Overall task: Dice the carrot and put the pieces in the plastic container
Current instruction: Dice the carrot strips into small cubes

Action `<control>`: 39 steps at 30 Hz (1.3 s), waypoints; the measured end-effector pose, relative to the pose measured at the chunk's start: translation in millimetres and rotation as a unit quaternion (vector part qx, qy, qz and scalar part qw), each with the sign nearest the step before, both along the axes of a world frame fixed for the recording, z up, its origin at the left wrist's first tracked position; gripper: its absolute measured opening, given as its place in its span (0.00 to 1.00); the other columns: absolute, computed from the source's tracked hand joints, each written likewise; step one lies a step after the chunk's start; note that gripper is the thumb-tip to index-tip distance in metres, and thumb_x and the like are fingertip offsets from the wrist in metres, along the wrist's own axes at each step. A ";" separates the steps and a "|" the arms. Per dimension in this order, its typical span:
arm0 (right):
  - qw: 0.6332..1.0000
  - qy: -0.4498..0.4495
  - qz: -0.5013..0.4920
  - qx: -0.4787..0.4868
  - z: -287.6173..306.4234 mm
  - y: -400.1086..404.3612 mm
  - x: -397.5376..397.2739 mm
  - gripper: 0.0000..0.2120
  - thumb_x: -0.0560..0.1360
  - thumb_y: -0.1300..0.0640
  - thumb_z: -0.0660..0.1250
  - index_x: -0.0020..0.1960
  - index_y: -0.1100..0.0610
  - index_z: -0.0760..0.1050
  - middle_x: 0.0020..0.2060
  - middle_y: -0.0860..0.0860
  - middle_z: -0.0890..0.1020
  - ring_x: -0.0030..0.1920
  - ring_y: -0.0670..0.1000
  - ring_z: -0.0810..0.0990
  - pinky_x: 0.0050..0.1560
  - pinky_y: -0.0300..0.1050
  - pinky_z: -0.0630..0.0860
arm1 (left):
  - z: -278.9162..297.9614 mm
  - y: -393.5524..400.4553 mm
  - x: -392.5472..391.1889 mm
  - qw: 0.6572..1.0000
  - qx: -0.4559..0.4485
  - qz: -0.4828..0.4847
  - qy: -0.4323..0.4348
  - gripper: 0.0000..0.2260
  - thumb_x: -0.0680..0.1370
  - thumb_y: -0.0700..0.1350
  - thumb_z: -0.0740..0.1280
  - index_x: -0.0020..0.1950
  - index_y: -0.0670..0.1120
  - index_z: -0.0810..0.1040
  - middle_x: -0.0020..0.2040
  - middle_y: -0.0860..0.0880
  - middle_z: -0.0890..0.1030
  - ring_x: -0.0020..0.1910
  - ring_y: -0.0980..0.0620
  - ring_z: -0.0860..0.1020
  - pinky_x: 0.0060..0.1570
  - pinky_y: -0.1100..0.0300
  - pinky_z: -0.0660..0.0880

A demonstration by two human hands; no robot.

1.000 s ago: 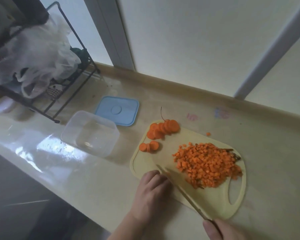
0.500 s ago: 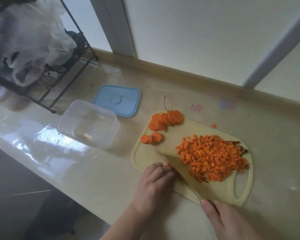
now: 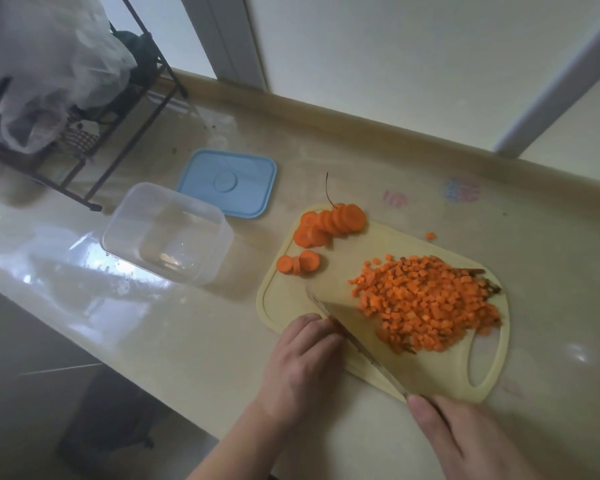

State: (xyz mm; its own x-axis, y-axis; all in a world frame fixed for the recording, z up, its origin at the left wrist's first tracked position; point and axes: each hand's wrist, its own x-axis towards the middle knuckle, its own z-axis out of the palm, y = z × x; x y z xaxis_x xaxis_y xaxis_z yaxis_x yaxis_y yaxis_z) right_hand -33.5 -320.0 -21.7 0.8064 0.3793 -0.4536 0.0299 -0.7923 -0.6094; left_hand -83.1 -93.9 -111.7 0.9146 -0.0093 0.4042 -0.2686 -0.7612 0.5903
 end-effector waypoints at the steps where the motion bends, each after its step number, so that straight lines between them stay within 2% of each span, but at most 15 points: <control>1: 1.000 0.006 0.004 -0.015 2.1 -0.7 0.1 0.50 0.58 0.15 0.36 0.40 0.53 0.79 0.33 0.48 0.82 0.41 0.34 0.77 0.44 0.38 0.73 | 0.1 0.7 0.3 1.000 0.000 -0.001 0.003 0.07 0.80 0.39 0.68 0.53 0.38 0.84 0.55 0.44 0.82 0.55 0.42 0.79 0.55 0.50 0.77; 3: 0.999 0.009 0.004 -0.045 4.8 -3.3 -2.6 0.57 0.52 0.15 0.28 0.44 0.52 0.80 0.37 0.51 0.83 0.48 0.40 0.77 0.45 0.39 0.72 | -0.2 2.9 0.1 1.000 0.003 -0.007 0.009 0.07 0.78 0.35 0.71 0.55 0.38 0.84 0.57 0.44 0.82 0.56 0.42 0.79 0.56 0.50 0.77; 5: 0.998 0.008 0.004 -0.061 3.0 -6.5 -5.7 0.58 0.51 0.16 0.26 0.47 0.50 0.79 0.41 0.51 0.83 0.49 0.43 0.79 0.47 0.38 0.74 | -0.7 4.3 -0.9 1.000 0.003 -0.008 0.018 0.12 0.73 0.30 0.75 0.56 0.38 0.84 0.58 0.45 0.82 0.57 0.42 0.80 0.56 0.50 0.78; 7: 0.998 0.019 0.034 -0.051 -3.2 -6.1 -4.2 0.55 0.55 0.17 0.27 0.46 0.51 0.78 0.42 0.50 0.83 0.47 0.43 0.80 0.48 0.40 0.75 | -0.1 3.7 -1.2 1.000 -0.002 -0.008 0.019 0.15 0.71 0.28 0.76 0.56 0.38 0.84 0.58 0.45 0.82 0.58 0.42 0.80 0.55 0.49 0.78; 10: 0.998 0.013 0.054 -0.015 -10.8 2.5 1.8 0.48 0.60 0.19 0.29 0.38 0.53 0.74 0.33 0.50 0.81 0.38 0.42 0.79 0.42 0.45 0.74 | 1.6 2.4 1.0 1.000 -0.001 -0.008 0.008 0.11 0.74 0.32 0.74 0.56 0.38 0.84 0.58 0.45 0.82 0.57 0.42 0.80 0.56 0.50 0.78; 12: 0.998 -0.008 0.055 -0.004 -9.7 7.5 6.2 0.45 0.63 0.20 0.29 0.36 0.53 0.72 0.31 0.49 0.80 0.37 0.44 0.79 0.40 0.47 0.72 | 2.7 3.9 0.2 1.000 0.010 -0.014 0.009 0.10 0.75 0.33 0.73 0.56 0.38 0.84 0.58 0.44 0.82 0.57 0.42 0.80 0.56 0.50 0.78; 14: 0.999 -0.016 0.052 0.000 -8.3 6.0 9.7 0.43 0.64 0.21 0.32 0.35 0.53 0.72 0.31 0.48 0.80 0.37 0.44 0.79 0.37 0.45 0.72 | 2.0 6.0 -2.6 0.999 0.021 -0.023 0.015 0.12 0.74 0.32 0.73 0.57 0.38 0.83 0.59 0.44 0.81 0.57 0.41 0.79 0.57 0.50 0.77; 17: 0.999 0.002 0.029 0.020 -7.9 -0.1 10.2 0.43 0.64 0.19 0.34 0.32 0.54 0.71 0.34 0.42 0.80 0.34 0.41 0.78 0.34 0.41 0.70 | -0.1 6.4 -5.3 0.999 0.029 -0.019 0.020 0.13 0.72 0.30 0.74 0.56 0.36 0.83 0.57 0.43 0.79 0.57 0.42 0.77 0.58 0.51 0.76; 24: 0.999 0.024 0.020 0.017 -3.7 -4.0 -2.1 0.46 0.62 0.17 0.37 0.35 0.55 0.75 0.32 0.45 0.81 0.34 0.39 0.78 0.38 0.42 0.72 | 0.7 4.4 -5.7 0.999 0.017 -0.012 0.027 0.13 0.72 0.28 0.75 0.55 0.36 0.83 0.57 0.41 0.82 0.56 0.40 0.78 0.56 0.50 0.77; 27: 0.999 0.002 0.036 0.000 -5.7 -8.7 -2.7 0.47 0.61 0.17 0.34 0.36 0.54 0.75 0.34 0.45 0.81 0.38 0.41 0.78 0.40 0.44 0.74 | 1.4 7.1 -5.8 0.999 0.017 -0.018 0.031 0.15 0.70 0.28 0.76 0.55 0.36 0.83 0.58 0.42 0.82 0.57 0.40 0.78 0.57 0.51 0.77; 29: 0.999 -0.005 0.037 -0.015 -6.9 -12.9 -3.6 0.51 0.60 0.17 0.32 0.40 0.55 0.77 0.36 0.48 0.83 0.43 0.42 0.78 0.44 0.45 0.75 | 1.6 7.7 -5.2 0.999 0.018 -0.017 0.033 0.13 0.72 0.29 0.75 0.56 0.36 0.84 0.58 0.42 0.82 0.57 0.40 0.79 0.57 0.50 0.77; 31: 0.998 0.001 0.051 -0.032 -8.5 -13.8 -4.0 0.52 0.60 0.17 0.30 0.43 0.56 0.77 0.38 0.49 0.83 0.44 0.44 0.79 0.46 0.45 0.76 | 0.0 7.0 -5.8 0.999 0.021 -0.016 0.028 0.12 0.73 0.30 0.74 0.55 0.36 0.84 0.58 0.43 0.83 0.57 0.41 0.79 0.57 0.51 0.77; 34: 0.997 -0.006 0.067 -0.027 -12.3 -2.5 -1.0 0.49 0.62 0.19 0.30 0.39 0.54 0.75 0.34 0.49 0.82 0.39 0.45 0.80 0.43 0.47 0.75 | -1.6 6.5 -5.2 0.999 0.023 -0.018 0.019 0.11 0.73 0.30 0.74 0.55 0.36 0.84 0.58 0.43 0.83 0.57 0.41 0.80 0.57 0.50 0.77; 37: 0.997 -0.023 0.079 -0.004 -13.1 9.9 6.8 0.42 0.66 0.22 0.33 0.35 0.53 0.71 0.29 0.50 0.79 0.34 0.46 0.78 0.38 0.48 0.72 | -1.4 8.0 -5.2 0.999 0.022 -0.021 0.015 0.11 0.74 0.31 0.73 0.56 0.37 0.84 0.58 0.43 0.83 0.57 0.42 0.79 0.58 0.52 0.77; 39: 0.998 -0.022 0.065 0.009 -12.0 8.7 10.5 0.41 0.67 0.22 0.36 0.34 0.54 0.72 0.29 0.50 0.79 0.33 0.45 0.77 0.36 0.47 0.71 | -1.5 9.6 -7.0 0.999 0.025 -0.029 0.018 0.12 0.74 0.31 0.73 0.56 0.37 0.83 0.57 0.43 0.82 0.57 0.42 0.78 0.58 0.52 0.76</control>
State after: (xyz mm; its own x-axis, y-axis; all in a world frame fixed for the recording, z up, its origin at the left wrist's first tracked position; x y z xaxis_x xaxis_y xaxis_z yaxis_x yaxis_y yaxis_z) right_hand -23.0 -311.3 -33.8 0.7694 0.4889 -0.4111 0.1581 -0.7693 -0.6190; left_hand -90.1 -84.3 -113.2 0.9256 -0.0812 0.3697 -0.2924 -0.7736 0.5622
